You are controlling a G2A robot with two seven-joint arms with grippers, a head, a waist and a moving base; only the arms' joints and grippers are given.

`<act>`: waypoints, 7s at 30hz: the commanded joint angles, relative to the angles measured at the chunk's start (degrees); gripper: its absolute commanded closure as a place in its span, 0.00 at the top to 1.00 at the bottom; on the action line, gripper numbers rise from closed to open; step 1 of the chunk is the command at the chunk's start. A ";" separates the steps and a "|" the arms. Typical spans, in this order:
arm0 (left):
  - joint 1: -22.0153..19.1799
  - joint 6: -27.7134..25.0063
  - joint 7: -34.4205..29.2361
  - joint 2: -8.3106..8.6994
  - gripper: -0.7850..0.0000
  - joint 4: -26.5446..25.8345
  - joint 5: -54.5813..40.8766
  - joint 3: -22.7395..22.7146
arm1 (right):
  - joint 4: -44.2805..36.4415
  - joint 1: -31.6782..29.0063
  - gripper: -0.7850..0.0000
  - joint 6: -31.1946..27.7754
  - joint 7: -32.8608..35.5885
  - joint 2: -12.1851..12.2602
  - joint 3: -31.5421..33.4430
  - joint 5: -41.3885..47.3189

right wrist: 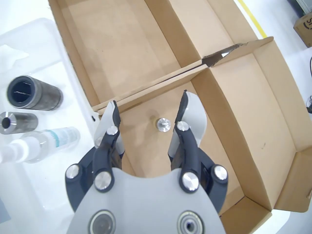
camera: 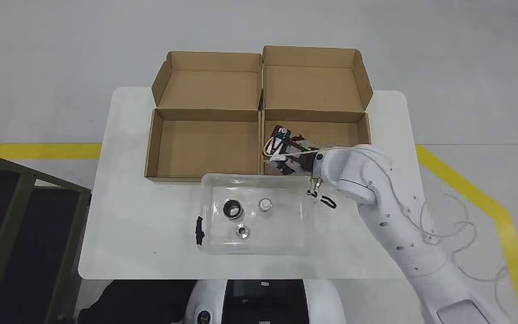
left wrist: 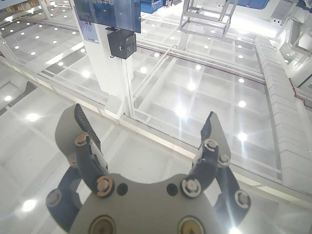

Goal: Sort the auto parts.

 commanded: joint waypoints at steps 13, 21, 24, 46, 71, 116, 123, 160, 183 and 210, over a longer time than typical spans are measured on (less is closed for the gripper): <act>0.00 0.00 0.00 0.00 1.00 0.00 0.00 0.00 | -17.94 -14.16 0.78 -8.06 -2.39 2.84 7.00 2.23; 0.00 0.00 0.00 0.00 1.00 0.00 0.00 0.00 | -22.06 -20.36 0.84 -10.98 -4.33 3.82 7.39 1.41; 0.00 0.00 0.00 0.00 1.00 0.00 0.00 0.00 | -22.24 -21.52 0.85 -11.45 -4.87 4.03 6.87 0.35; 0.00 0.00 0.00 0.00 1.00 0.00 0.00 0.00 | -11.77 -19.25 0.82 -8.19 -9.40 3.80 1.09 -6.71; 0.00 0.00 0.00 0.00 1.00 0.00 0.00 0.00 | -5.05 -15.04 0.05 -7.81 -7.95 3.34 -1.99 -4.76; 0.00 0.00 0.00 0.00 1.00 0.00 0.00 0.00 | -24.61 -23.22 0.00 -2.93 -33.00 4.94 9.04 3.27; 0.00 0.00 0.00 0.00 1.00 0.00 0.00 0.00 | -27.81 -24.96 0.00 -1.32 -40.90 4.92 11.17 1.41; 0.00 0.00 0.00 0.00 1.00 0.00 0.00 0.00 | -26.06 -26.64 0.00 -4.65 -52.84 4.56 11.74 -1.52; 0.00 0.00 0.00 0.00 1.00 0.00 0.00 0.00 | -18.63 -20.32 0.00 1.95 -33.43 4.31 12.22 -4.09; 0.00 0.00 0.00 0.00 1.00 0.00 0.00 0.00 | -2.45 -13.22 0.00 4.32 -18.03 4.26 13.52 -1.69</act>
